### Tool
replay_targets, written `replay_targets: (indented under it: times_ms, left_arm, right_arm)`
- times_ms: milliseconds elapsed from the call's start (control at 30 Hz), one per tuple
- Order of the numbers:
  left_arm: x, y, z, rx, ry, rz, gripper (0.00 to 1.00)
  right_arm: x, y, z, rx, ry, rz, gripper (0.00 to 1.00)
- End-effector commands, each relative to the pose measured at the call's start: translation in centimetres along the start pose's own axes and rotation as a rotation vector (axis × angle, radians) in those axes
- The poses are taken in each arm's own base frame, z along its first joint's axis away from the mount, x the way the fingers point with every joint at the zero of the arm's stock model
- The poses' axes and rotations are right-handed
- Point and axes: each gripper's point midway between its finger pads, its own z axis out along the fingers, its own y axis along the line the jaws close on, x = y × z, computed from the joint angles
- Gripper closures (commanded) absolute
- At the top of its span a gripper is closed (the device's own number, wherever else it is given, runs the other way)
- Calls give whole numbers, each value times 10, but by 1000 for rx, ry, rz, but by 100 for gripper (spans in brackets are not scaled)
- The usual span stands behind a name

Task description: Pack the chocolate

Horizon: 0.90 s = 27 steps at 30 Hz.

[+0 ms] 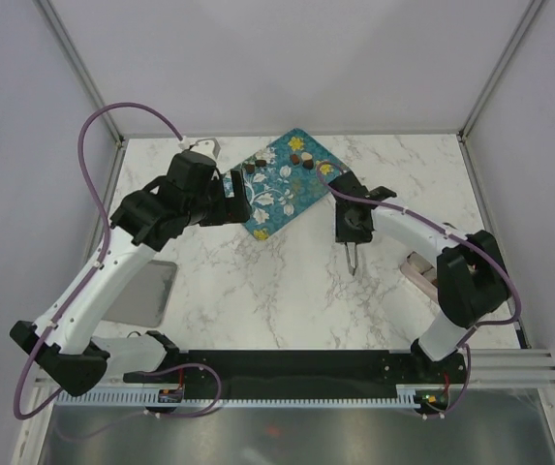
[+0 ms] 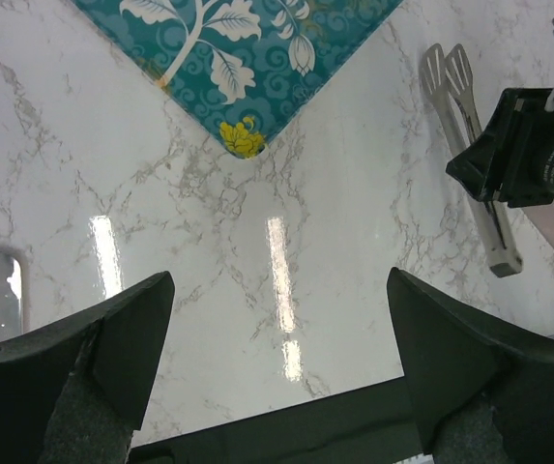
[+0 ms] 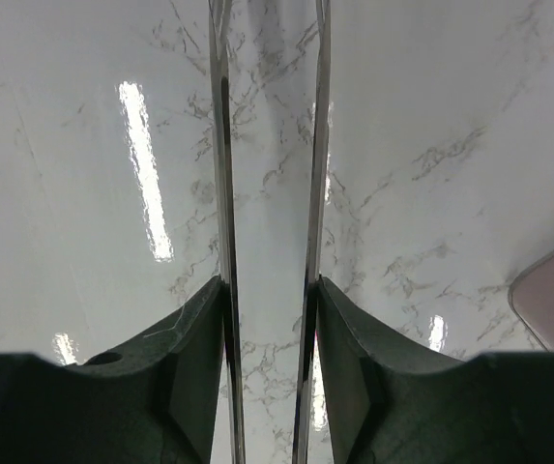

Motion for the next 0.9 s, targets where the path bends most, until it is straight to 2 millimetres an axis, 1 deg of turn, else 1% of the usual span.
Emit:
replay_targets:
  times_ms: [0,33,67,100,133,167,200,267,300,400,467,600,700,767,800,833,867]
  left_arm:
    - [-15,-2,2,48,-35,-101,1]
    - [-16,-4,2,63,-27,-97,1]
    - [-25,-6,0,75,-42,-88,1]
    - [-28,-9,2,82,-39,-81,1]
    - [-30,-11,2,92,-37,-77,1]
    - [-34,-12,1,99,-44,-63,1]
    - [-35,-13,2,102,-40,-59,1]
    - [-32,-15,5,111,-20,-55,1]
    - [-30,-16,6,112,-12,-57,1]
    - [-26,-16,5,118,-3,-68,1]
    - [-25,-15,5,116,-1,-67,1]
    - [-27,-12,7,103,-8,-63,1]
    - [-28,-12,7,100,-10,-64,1]
    - [-29,-12,5,103,-13,-68,1]
    - [-30,-12,4,102,-17,-66,1]
    - [-30,-11,5,96,-19,-60,1]
    - [-31,-9,5,92,-23,-57,1]
  right_arm:
    - [-9,18,14,-94,-55,-75,52]
    - [-1,22,17,-116,-32,-77,52]
    - [4,22,18,-128,-25,-73,52]
    - [16,20,21,-135,-6,-72,51]
    - [19,23,23,-158,-14,-67,50]
    - [24,22,25,-156,-9,-60,50]
    - [37,19,30,-147,13,-48,49]
    - [45,19,32,-149,20,-39,47]
    - [56,18,36,-145,39,-51,46]
    - [67,18,38,-140,42,-74,43]
    - [70,19,38,-139,47,-80,42]
    - [69,23,35,-151,37,-110,37]
    - [68,25,32,-157,37,-122,31]
    - [67,24,29,-152,44,-127,23]
    - [61,27,25,-159,33,-123,21]
    - [60,27,22,-156,34,-123,15]
    - [50,30,16,-161,17,-118,11]
